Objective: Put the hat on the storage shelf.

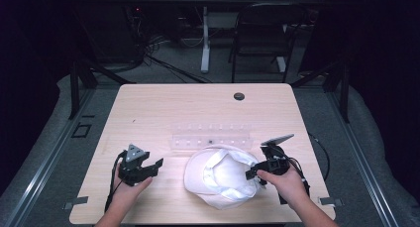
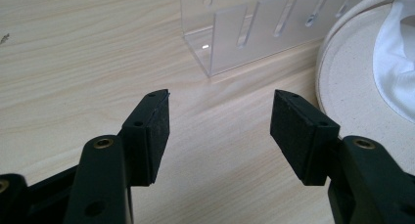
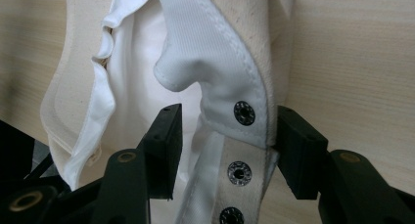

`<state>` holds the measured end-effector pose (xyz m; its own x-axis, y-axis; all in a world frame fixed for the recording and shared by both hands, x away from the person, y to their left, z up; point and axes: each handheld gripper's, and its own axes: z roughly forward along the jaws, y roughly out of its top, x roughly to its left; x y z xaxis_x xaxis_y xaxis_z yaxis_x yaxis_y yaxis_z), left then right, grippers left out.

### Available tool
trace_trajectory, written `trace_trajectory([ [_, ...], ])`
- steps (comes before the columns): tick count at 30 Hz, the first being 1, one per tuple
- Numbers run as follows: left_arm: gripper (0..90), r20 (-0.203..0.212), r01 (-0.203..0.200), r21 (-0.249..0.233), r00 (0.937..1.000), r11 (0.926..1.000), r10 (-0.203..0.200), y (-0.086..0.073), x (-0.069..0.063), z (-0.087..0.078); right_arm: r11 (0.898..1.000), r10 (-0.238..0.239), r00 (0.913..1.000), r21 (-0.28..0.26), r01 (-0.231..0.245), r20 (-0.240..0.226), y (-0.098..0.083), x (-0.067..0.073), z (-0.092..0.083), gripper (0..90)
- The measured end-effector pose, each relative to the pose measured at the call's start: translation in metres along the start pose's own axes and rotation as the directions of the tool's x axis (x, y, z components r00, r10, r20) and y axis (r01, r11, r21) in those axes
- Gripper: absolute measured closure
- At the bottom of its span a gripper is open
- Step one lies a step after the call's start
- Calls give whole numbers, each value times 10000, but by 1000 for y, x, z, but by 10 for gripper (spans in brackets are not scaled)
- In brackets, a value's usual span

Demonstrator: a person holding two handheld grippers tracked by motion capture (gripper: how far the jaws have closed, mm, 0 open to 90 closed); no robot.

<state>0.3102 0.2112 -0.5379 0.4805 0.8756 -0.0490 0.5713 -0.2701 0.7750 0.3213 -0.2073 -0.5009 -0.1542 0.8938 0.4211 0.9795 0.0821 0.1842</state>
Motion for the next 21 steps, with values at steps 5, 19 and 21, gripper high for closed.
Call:
trace_trajectory([
  [5, 405, 18, 1, -14, 10000, 10000, -1, 0, 0, 0, 9993, 375, 9991, -22, -375, -180, 0, 1, 3, 497],
  [19, 406, -18, -9, 13, 10000, 10000, 9, 0, -1, 0, 9985, 409, 9926, 407, -364, -1139, 6, 7, -17, 609],
  [21, 405, -18, -6, 19, 10000, 10000, 6, 0, -1, 0, 9980, 491, 9938, 436, -449, -996, 7, 10, -18, 649],
])
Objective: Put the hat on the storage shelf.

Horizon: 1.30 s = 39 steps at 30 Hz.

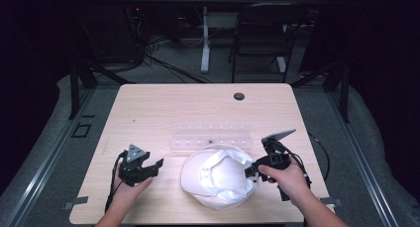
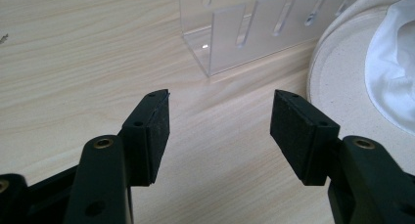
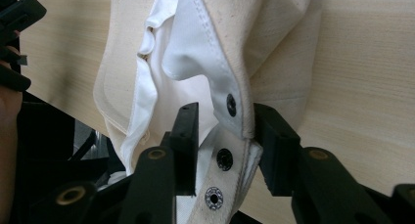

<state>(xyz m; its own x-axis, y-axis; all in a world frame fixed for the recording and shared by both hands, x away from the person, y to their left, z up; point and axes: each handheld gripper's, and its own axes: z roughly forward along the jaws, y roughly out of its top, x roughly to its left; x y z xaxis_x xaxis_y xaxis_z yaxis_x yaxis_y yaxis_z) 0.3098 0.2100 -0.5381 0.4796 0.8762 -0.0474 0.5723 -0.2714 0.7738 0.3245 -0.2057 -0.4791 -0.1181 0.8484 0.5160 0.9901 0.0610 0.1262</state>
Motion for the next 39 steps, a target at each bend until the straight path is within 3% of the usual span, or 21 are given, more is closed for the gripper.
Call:
trace_trajectory([
  [4, 406, -1, 27, -39, 10000, 10000, -27, 0, 0, 0, 9999, -125, 9994, 80, 122, 318, 3, 5, -1, 746],
  [7, 406, 7, -5, -25, 10000, 10000, 5, 0, 1, 0, 9996, -250, 9980, 104, 245, 583, 5, 9, -3, 785],
  [8, 406, 6, 1, -28, 10000, 10000, -1, 0, 0, 0, 9998, -124, 9983, -152, 133, 570, 5, 10, -2, 791],
  [10, 406, 21, 7, -19, 10000, 10000, -7, 0, 1, 0, 9997, -261, 9974, 12, 261, 677, 6, 13, -4, 806],
  [18, 407, -13, -23, -22, 10000, 10000, 23, 0, 1, 0, 9995, -267, 9992, 161, 262, 296, 10, 21, -10, 818],
  [22, 407, 1, 14, -117, 10000, 9999, -14, 0, 1, 0, 10000, -8, 9996, -35, 7, -265, 11, 24, -17, 820],
  [27, 405, -49, 119, -181, 9999, 9998, -120, 0, 2, -1, 9993, 45, 9984, -358, -65, -556, 12, 29, -24, 820],
  [29, 404, -45, 139, -200, 9999, 9997, -140, 0, 2, -1, 9994, -154, 9976, -306, 133, -675, 12, 30, -28, 820],
  [34, 404, 31, 172, -59, 9998, 9998, -172, 0, 2, 0, 9980, -54, 9949, -635, -10, -1010, 14, 38, -35, 820],
  [39, 403, 26, 62, 8, 10000, 10000, -62, 1, 1, -1, 9971, -233, 9916, -750, 138, -1271, 18, 47, -45, 821],
])
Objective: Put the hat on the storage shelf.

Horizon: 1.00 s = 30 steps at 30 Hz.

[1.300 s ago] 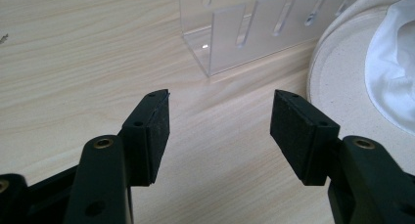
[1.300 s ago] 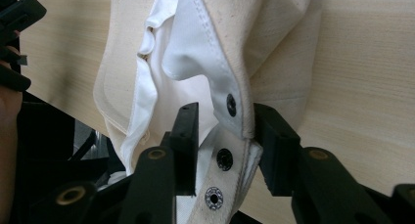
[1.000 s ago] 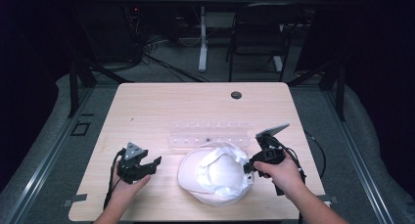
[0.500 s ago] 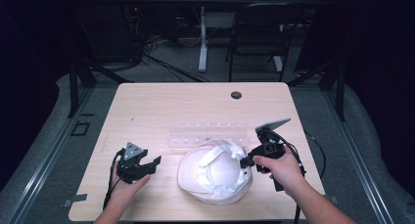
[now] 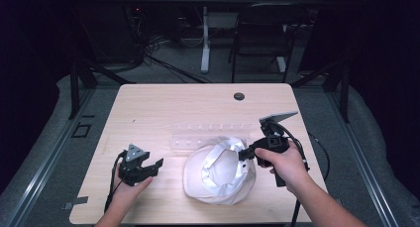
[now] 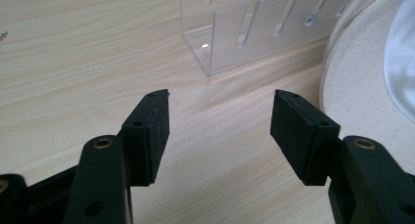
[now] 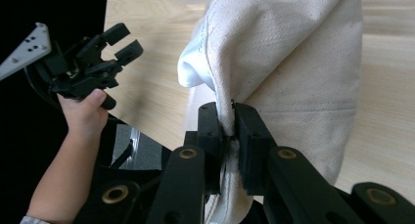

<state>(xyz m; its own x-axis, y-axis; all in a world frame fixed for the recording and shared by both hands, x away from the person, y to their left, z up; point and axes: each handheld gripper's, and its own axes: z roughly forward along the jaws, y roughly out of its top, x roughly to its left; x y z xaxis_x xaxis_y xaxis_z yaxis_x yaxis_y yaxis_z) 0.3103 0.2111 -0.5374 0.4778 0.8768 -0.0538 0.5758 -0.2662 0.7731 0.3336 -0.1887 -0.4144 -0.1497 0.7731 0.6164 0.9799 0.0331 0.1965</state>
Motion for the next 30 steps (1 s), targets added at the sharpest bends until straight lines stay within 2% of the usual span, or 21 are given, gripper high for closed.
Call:
trace_trajectory([
  [1, 403, 12, 5, -14, 10000, 10000, -5, 0, 0, 0, 9998, 75, 10000, -184, -76, -27, 0, 3, 0, 821],
  [3, 403, 15, 14, -4, 10000, 10000, -14, 0, 0, 0, 10000, -43, 10000, -41, 43, -33, 1, 4, -2, 821],
  [7, 397, -28, 86, -12, 10000, 10000, -86, 0, 0, -1, 9998, -27, 9998, -199, 23, -185, 4, 12, -6, 821],
  [8, 396, 0, 99, -6, 10000, 10000, -99, 0, 0, -1, 9997, -224, 9994, 16, 225, -267, 5, 12, -8, 821],
  [9, 396, -8, 111, -34, 9999, 9999, -111, 0, 0, -1, 9997, -23, 9995, -223, 16, -315, 5, 15, -8, 821],
  [12, 417, 71, -3, -81, 10000, 10000, 4, 0, 0, -2, 9995, -282, 9993, -155, 278, -264, 7, 18, -10, 821],
  [17, 468, 132, -52, -52, 9999, 10000, 52, 0, -1, -2, 9993, -282, 9990, -265, 273, -335, 9, 23, -14, 821],
  [27, 475, 220, -55, -133, 9997, 9999, 58, 0, -1, -2, 9983, -437, 9983, -392, 422, -384, 13, 33, -24, 821],
  [30, 472, 185, -29, -116, 9998, 9999, 31, 0, -1, -1, 9973, -465, 9980, -582, 440, -433, 14, 36, -28, 821],
])
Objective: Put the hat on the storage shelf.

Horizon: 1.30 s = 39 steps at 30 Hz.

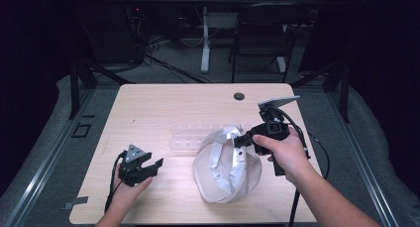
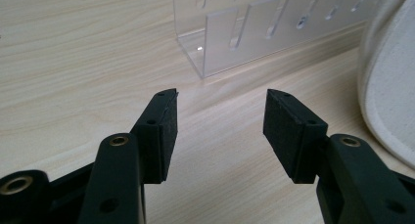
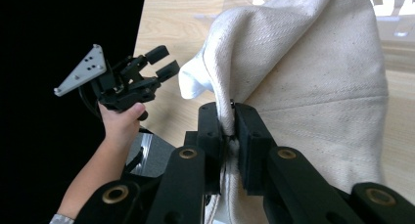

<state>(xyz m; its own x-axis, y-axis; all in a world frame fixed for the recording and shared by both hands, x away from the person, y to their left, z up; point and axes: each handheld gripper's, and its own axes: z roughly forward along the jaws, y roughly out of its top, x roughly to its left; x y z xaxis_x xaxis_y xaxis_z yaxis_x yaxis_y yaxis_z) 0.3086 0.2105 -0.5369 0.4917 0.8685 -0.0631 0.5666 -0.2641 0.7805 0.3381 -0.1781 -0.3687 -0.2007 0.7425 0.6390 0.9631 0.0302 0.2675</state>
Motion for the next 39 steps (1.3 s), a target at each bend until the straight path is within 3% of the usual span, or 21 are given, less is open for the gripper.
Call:
trace_trajectory([
  [27, 470, 52, 24, 14, 10000, 10000, -24, -1, -3, 1, 9946, -187, 9998, -1018, 182, -44, 11, 14, -38, 821],
  [39, 470, 106, -58, -42, 9999, 10000, 59, 0, -4, 0, 9918, -147, 9998, -1273, 131, -116, 18, 19, -46, 821],
])
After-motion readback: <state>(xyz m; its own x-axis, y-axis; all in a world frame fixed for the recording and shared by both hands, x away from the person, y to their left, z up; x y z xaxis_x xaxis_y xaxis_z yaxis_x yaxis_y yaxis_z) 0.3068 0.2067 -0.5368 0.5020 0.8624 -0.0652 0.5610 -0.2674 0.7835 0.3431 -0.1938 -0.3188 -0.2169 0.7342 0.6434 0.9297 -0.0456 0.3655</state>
